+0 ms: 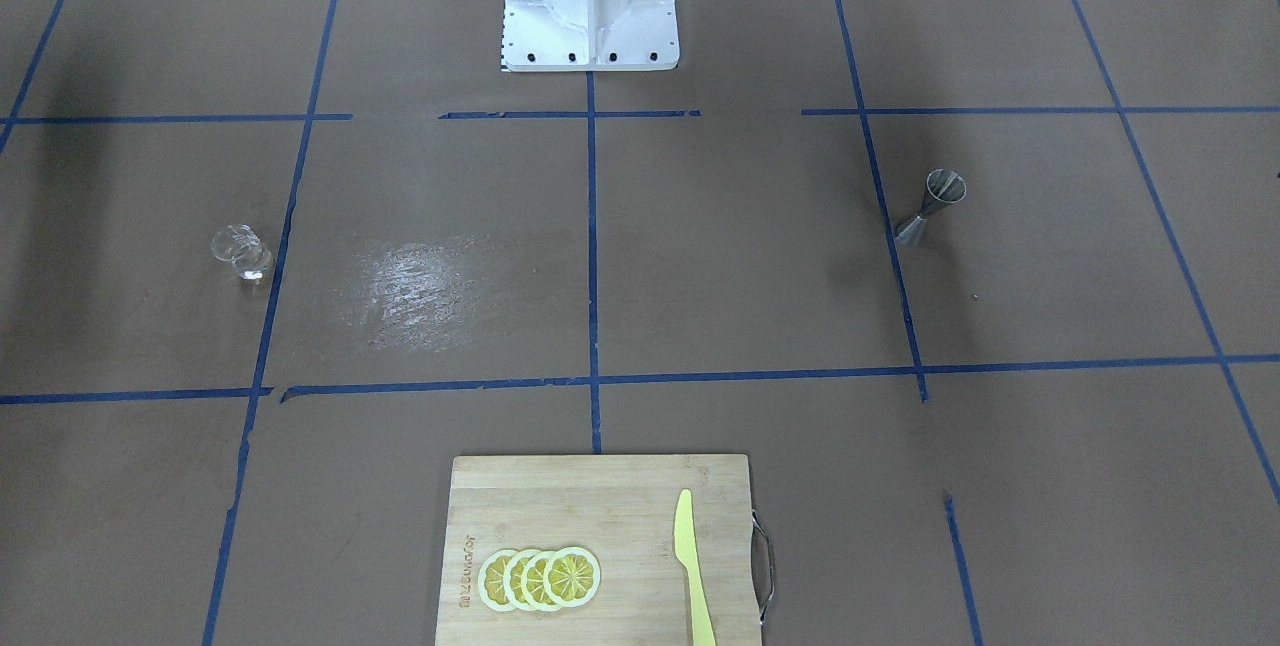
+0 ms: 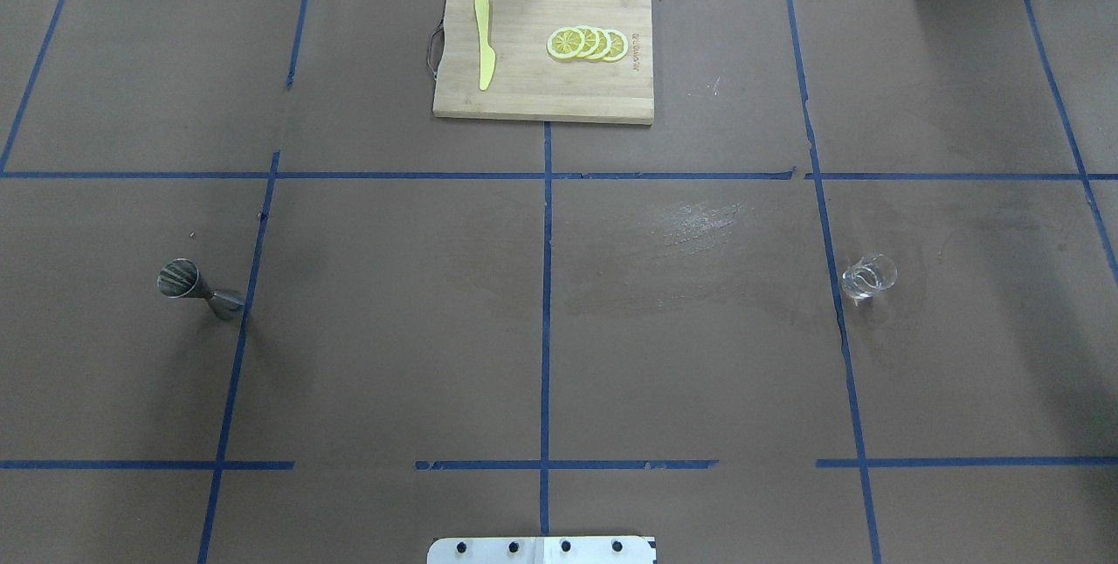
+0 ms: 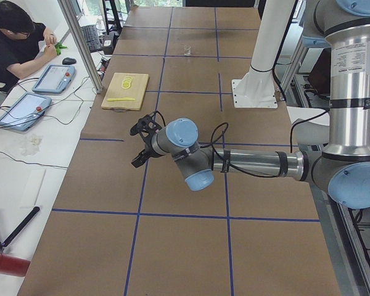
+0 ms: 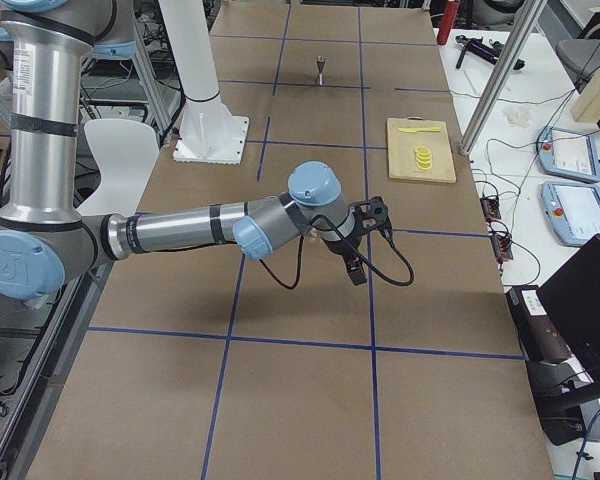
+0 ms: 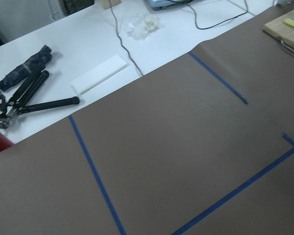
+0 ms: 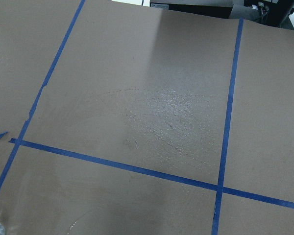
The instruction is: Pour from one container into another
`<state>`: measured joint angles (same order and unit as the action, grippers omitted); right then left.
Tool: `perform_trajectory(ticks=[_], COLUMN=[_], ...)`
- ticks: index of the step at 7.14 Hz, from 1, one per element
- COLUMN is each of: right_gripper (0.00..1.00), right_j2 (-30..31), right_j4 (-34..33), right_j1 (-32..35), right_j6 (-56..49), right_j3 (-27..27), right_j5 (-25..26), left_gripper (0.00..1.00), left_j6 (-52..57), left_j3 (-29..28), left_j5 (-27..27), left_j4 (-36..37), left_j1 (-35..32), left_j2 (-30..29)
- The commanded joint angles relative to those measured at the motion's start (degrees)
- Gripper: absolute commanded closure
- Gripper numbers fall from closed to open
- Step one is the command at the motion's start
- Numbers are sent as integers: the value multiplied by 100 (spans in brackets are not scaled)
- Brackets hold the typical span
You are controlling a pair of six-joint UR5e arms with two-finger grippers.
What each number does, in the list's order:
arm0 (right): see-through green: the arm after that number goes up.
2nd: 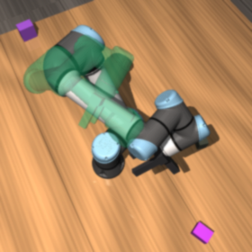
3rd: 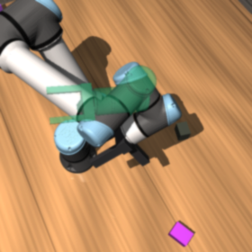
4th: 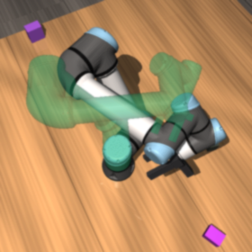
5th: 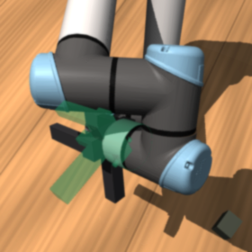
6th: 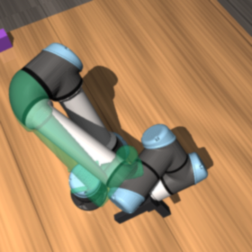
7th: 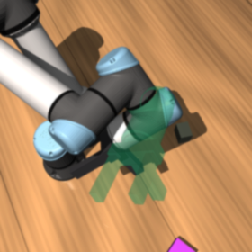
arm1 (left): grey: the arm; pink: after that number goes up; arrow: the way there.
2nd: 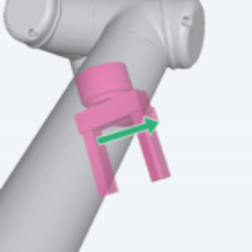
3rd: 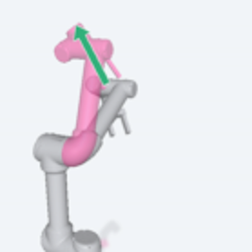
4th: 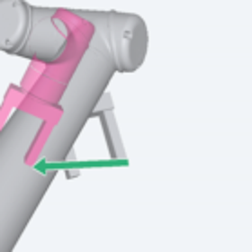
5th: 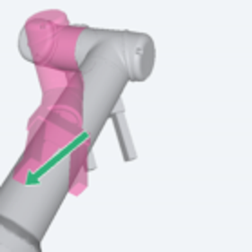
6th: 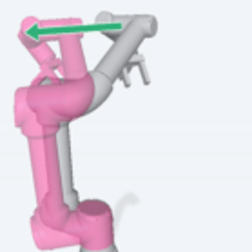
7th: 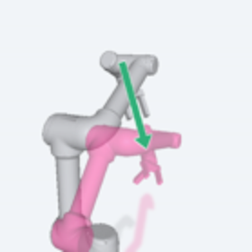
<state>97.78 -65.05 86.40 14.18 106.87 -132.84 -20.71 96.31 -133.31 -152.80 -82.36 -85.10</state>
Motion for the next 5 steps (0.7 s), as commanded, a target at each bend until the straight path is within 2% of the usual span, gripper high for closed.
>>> perform_trajectory(ticks=[1,3,5], right_gripper=[0,0,0], right_j2=[65,91,92], right_j4=[19,19,19], right_j1=[-1,-1,-1], right_j6=[-3,-3,6], right_j3=[-8,0,9], right_j5=[12,12,21], left_gripper=[0,0,0], left_j6=[-1894,-2663,-3375], left_j3=[37,640,890], left_j5=[1798,3427,5778], left_j4=[-1396,-1507,-1489], left_j1=[1320,2570,4342], left_j2=[168,544,626])
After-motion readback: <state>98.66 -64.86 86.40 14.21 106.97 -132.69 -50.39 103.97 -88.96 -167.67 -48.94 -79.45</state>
